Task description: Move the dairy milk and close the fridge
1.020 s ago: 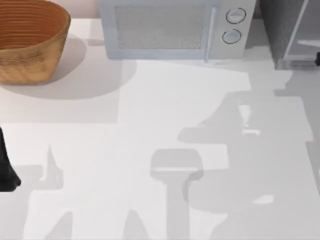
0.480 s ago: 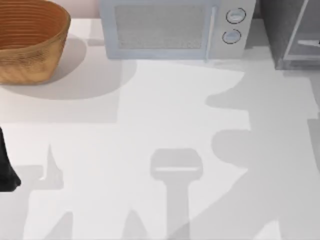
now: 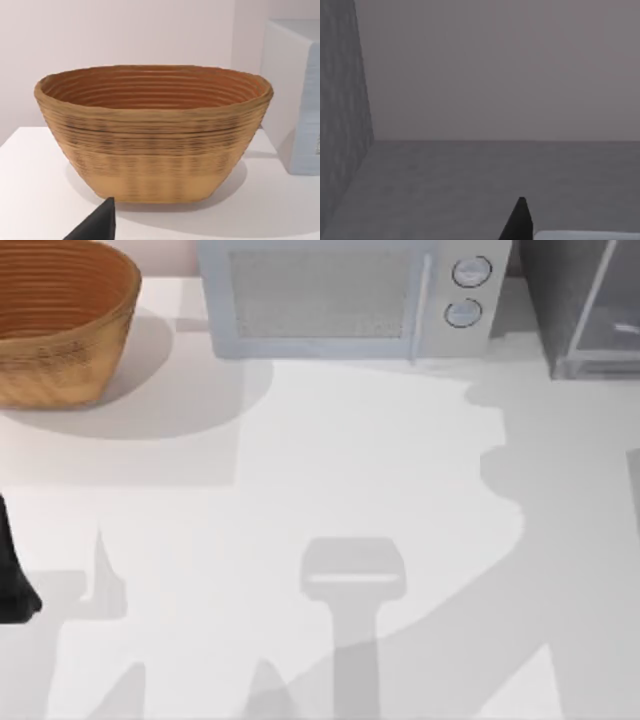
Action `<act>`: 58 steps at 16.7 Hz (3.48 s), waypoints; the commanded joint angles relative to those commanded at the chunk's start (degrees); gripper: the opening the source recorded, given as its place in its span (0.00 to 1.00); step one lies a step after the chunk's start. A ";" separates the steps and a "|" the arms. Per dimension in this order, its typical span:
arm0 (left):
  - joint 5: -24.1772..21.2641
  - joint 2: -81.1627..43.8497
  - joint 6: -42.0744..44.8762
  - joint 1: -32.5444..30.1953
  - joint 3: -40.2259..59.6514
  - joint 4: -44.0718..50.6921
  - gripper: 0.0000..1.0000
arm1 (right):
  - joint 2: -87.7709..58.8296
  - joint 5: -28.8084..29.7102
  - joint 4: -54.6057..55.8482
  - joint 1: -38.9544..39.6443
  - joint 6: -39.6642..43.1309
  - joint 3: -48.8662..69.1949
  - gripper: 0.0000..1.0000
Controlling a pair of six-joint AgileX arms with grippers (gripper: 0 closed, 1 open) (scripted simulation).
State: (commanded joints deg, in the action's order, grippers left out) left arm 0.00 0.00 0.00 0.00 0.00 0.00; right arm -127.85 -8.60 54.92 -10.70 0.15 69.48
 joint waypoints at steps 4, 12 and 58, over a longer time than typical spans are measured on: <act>0.00 0.00 0.00 0.00 0.00 0.00 1.00 | -2.34 -1.04 -1.06 -0.67 -0.15 2.44 0.00; 0.00 0.00 0.00 0.00 0.00 0.00 1.00 | -2.34 -1.05 -1.06 -0.67 -0.15 2.44 0.00; 0.00 0.00 0.00 0.00 0.00 0.00 1.00 | 76.77 9.16 -28.52 10.11 1.05 -45.12 1.00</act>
State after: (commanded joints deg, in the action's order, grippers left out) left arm 0.00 0.00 0.00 0.00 0.00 0.00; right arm -51.08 0.55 26.39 -0.59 1.20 24.36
